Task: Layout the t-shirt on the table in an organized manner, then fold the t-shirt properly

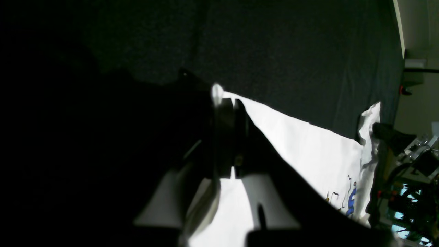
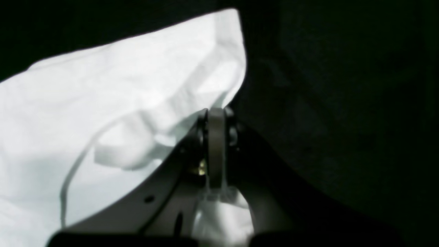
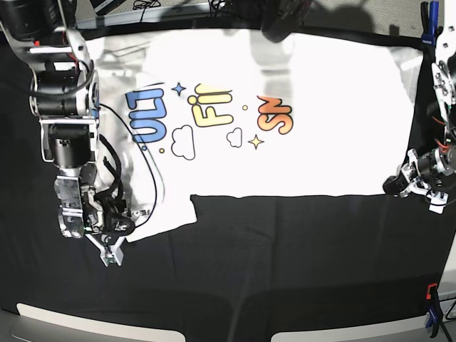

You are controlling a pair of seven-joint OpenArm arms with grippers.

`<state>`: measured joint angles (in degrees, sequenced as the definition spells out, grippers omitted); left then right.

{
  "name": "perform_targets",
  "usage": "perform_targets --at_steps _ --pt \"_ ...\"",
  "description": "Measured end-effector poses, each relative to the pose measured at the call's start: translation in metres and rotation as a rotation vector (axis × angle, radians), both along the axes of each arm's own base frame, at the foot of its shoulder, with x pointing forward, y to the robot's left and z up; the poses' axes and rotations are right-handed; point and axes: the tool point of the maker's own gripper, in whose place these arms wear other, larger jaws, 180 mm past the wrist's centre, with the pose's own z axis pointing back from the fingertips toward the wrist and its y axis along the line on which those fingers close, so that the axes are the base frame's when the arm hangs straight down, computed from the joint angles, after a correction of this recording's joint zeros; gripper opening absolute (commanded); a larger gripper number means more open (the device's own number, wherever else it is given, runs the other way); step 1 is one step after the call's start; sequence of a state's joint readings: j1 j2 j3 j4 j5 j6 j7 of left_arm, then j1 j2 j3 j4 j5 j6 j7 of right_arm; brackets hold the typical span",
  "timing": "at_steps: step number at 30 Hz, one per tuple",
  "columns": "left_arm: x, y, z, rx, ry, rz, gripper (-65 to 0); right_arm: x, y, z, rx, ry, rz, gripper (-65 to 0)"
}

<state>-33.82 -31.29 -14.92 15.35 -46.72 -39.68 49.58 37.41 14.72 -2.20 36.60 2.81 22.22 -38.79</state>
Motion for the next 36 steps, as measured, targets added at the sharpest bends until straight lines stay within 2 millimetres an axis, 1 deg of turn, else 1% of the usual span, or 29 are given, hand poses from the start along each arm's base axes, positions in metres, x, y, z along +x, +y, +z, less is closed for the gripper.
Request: perform_targets --at_steps 3,7,13,15,18,20,23,26,29,32,36 --pt "0.0 0.0 0.0 0.0 0.0 0.0 -65.0 0.002 0.002 0.004 -0.004 -0.009 0.01 -65.0" --pt "0.001 0.0 0.001 0.001 -0.002 -0.001 -65.0 0.01 0.004 0.018 -0.01 -0.047 0.022 -65.0" --pt "0.005 0.002 0.008 0.044 -0.033 -0.031 -65.0 0.011 0.008 0.026 -0.019 -0.072 0.036 -65.0" --pt "0.001 0.003 0.008 0.068 -0.048 -0.047 -65.0 0.009 0.012 0.028 -0.026 -0.087 0.064 -65.0" --pt "-0.011 0.004 0.004 0.105 -0.065 -0.072 -65.0 0.0 0.03 0.034 -0.022 -0.118 0.197 -65.0" --pt "-0.02 0.003 0.003 0.131 -0.079 -0.092 -65.0 -0.005 0.036 0.04 -0.038 -0.144 0.218 -65.0" --pt "-0.033 0.002 0.003 0.181 -0.105 -0.135 -65.0 -0.016 0.042 0.05 -0.065 -0.184 0.247 -65.0" --pt "-0.047 -0.003 0.006 0.225 -0.14 -0.174 -65.0 -0.035 0.049 0.052 -0.087 -0.194 0.276 -65.0" --pt "-0.057 -0.013 0.017 0.242 -0.189 -0.215 -65.0 -0.056 0.056 0.054 -0.108 -0.207 0.302 -65.0" --pt "-0.064 -0.022 0.029 0.268 -0.233 -0.261 -65.0 -0.074 0.066 0.064 -0.119 -0.247 0.335 -65.0" --pt "-0.075 -0.034 0.039 0.301 -0.271 -0.316 -65.0 -0.105 0.076 0.074 -0.141 -0.267 0.369 -65.0"
